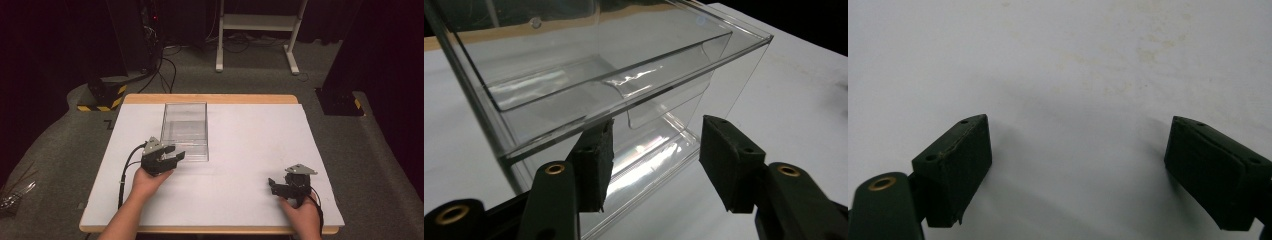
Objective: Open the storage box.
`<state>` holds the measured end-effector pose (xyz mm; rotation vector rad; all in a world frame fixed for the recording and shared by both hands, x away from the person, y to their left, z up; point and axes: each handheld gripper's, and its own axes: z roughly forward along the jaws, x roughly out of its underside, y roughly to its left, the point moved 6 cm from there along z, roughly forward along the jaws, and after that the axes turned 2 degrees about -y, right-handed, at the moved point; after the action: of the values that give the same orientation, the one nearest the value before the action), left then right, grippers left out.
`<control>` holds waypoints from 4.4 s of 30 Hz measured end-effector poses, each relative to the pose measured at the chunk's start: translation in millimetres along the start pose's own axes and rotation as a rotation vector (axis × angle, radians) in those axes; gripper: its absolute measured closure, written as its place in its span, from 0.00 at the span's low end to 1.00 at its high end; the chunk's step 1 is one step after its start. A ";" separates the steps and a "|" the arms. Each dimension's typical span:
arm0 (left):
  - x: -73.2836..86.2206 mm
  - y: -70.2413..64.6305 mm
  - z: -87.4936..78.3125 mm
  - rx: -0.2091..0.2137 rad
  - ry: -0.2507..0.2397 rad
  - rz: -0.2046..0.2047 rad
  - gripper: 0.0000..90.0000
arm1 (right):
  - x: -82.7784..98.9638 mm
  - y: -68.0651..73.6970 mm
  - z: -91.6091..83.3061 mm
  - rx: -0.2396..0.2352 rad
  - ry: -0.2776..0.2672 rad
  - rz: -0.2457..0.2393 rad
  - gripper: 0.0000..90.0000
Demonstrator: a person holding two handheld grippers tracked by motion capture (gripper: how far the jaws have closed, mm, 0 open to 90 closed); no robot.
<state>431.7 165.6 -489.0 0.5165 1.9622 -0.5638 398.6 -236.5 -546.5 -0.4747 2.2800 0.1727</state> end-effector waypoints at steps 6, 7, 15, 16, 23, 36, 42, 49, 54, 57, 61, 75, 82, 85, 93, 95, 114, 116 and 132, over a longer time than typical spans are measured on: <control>-1.1 4.5 1.3 0.036 -0.013 0.038 0.55 | 0.0 0.1 -0.1 0.000 0.000 -0.002 0.13; -1.1 4.5 1.3 0.036 -0.013 0.038 0.56 | 0.0 0.1 -0.1 0.000 0.000 -0.002 0.13; 1.2 8.3 1.8 0.064 -0.062 0.049 0.65 | 0.0 0.3 -0.2 0.002 -0.001 -0.003 0.13; 1.5 8.8 1.7 0.071 -0.072 0.043 0.66 | 0.0 0.4 -0.2 0.003 -0.001 -0.003 0.13; 3.5 15.1 1.4 0.099 -0.100 0.060 0.78 | 0.0 0.4 -0.3 0.005 -0.003 -0.006 0.14; 8.5 19.1 0.7 0.135 -0.130 0.081 0.86 | 0.1 0.6 -0.4 0.006 -0.004 -0.008 0.14; 10.0 19.9 0.8 0.148 -0.152 0.058 0.86 | 0.0 1.1 -0.6 0.005 -0.007 -0.009 0.15; 9.7 20.1 0.5 0.147 -0.170 0.055 0.86 | 0.0 1.2 -0.6 0.005 -0.009 -0.009 0.15; 10.3 20.9 -1.1 0.148 -0.173 0.058 0.89 | 0.0 1.2 -0.6 0.005 -0.009 -0.009 0.15; 10.9 21.1 -2.3 0.149 -0.173 0.058 0.90 | 0.0 1.3 -0.6 0.005 -0.009 -0.009 0.15; 11.5 21.0 -4.0 0.154 -0.172 0.062 0.91 | 0.0 1.1 -0.7 0.005 -0.010 -0.012 0.15; 18.3 15.0 -14.7 0.172 -0.180 0.059 0.92 | 0.0 1.3 -0.6 0.003 -0.009 -0.009 0.15; 20.9 11.7 -19.8 0.174 -0.179 0.061 0.92 | 0.1 1.3 -0.7 0.002 -0.007 -0.007 0.15; 22.2 10.2 -22.2 0.178 -0.179 0.062 0.92 | 0.0 1.1 -0.6 0.002 -0.007 -0.008 0.15; 25.9 5.5 -28.9 0.185 -0.176 0.065 0.93 | 0.0 1.2 -0.6 0.002 -0.007 -0.008 0.15; 26.4 5.3 -29.6 0.186 -0.177 0.065 0.93 | 0.0 1.1 -0.6 0.002 -0.007 -0.008 0.15; 33.7 5.9 -45.1 0.188 -0.203 0.020 0.99 | 0.0 1.0 -0.6 0.001 -0.007 -0.008 0.15; 31.6 6.5 -43.8 0.195 -0.202 0.009 0.88 | 0.0 0.9 -0.7 0.000 -0.005 -0.008 0.15; 24.1 -0.3 -23.5 0.257 -0.163 0.011 0.87 | 0.0 0.9 -0.7 0.000 -0.005 -0.008 0.15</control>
<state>404.9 181.9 -501.2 0.6199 1.7407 -0.8318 397.7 -235.8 -546.1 -0.4830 2.2725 0.1696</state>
